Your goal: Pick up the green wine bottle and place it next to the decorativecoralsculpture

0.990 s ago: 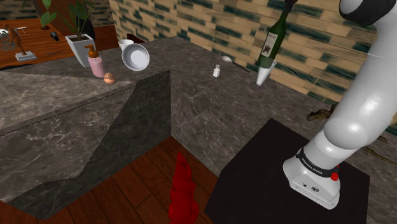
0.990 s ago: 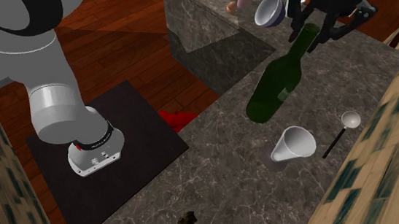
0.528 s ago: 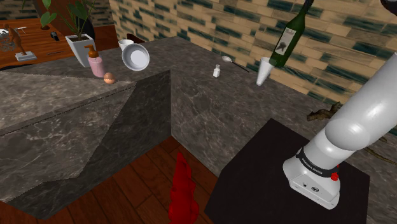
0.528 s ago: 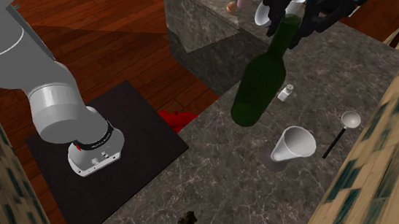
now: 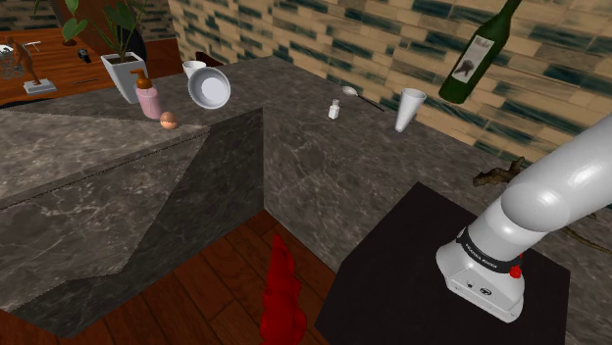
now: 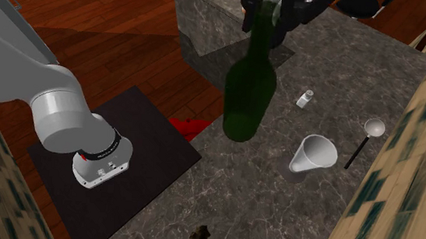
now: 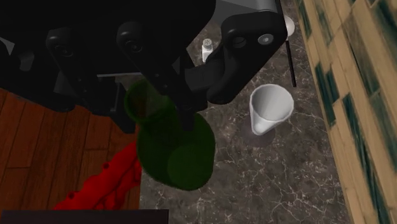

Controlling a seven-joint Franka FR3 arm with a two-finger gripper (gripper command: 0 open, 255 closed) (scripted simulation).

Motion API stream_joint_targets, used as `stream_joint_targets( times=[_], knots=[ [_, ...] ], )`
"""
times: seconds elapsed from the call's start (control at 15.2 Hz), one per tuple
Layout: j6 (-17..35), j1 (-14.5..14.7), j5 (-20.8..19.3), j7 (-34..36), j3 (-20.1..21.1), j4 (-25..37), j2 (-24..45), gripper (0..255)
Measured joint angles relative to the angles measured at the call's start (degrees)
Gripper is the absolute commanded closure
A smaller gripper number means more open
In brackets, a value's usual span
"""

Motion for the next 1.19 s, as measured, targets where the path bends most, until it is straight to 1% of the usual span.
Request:
stream_joint_targets(
  times=[0.13, 0.26, 0.53, 0.66, 0.73, 0.79, 0.92, 1.19],
  knots=[
    [-1.9, -0.3, -1.4, -0.4, 0.4, -0.3, -2.6, 255],
    [-4.7, -0.6, -2.2, -1.5, 0.3, 1.7, -3.6, 255],
    [-8.8, -1.5, -5.0, -3.3, 0.9, 1.7, -8.3, 255],
    [-11.2, -2.0, -6.2, -4.6, 1.0, 2.8, -10.0, 255],
    [-13.1, -2.1, -6.6, -5.5, 0.9, 4.8, -10.1, 255],
    [-14.6, -2.4, -7.4, -5.9, 1.3, 5.2, -11.2, 255],
    [-14.5, -2.7, -8.1, -6.1, 1.6, 3.7, -12.8, 255],
    [-11.5, -3.2, -8.8, -4.9, 2.4, -2.7, -16.3, 255]
  ],
)
